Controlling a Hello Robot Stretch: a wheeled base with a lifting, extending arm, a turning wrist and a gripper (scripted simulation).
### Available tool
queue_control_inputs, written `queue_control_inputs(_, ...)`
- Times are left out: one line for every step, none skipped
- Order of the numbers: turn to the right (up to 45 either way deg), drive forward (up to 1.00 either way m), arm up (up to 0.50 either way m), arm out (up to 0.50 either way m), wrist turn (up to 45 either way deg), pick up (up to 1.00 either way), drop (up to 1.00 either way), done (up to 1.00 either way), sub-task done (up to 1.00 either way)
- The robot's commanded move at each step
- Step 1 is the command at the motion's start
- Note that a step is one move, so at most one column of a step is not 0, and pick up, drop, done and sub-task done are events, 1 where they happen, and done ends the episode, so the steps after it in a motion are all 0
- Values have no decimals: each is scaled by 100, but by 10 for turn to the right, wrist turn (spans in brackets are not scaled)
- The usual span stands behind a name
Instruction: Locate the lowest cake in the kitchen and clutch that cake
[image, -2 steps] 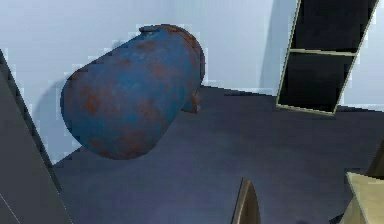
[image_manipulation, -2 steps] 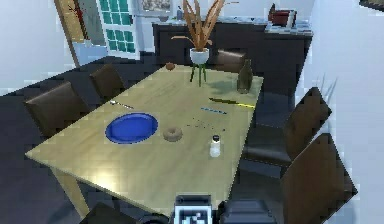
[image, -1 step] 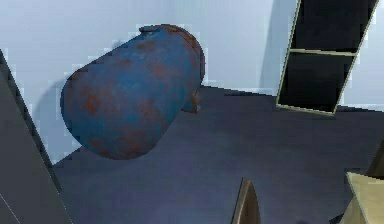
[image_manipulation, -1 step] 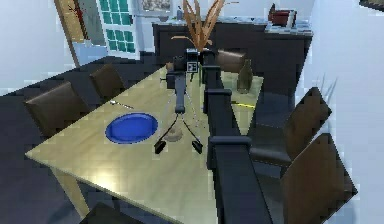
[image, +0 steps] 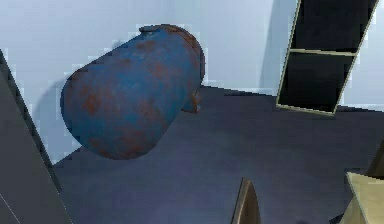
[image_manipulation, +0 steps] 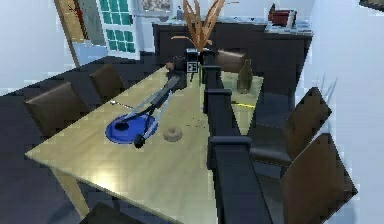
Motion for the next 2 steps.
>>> queue_control_inputs(0, 0, 0, 0, 450, 0, 0, 0, 0)
queue_control_inputs(0, 0, 0, 0, 450, 0, 0, 0, 0)
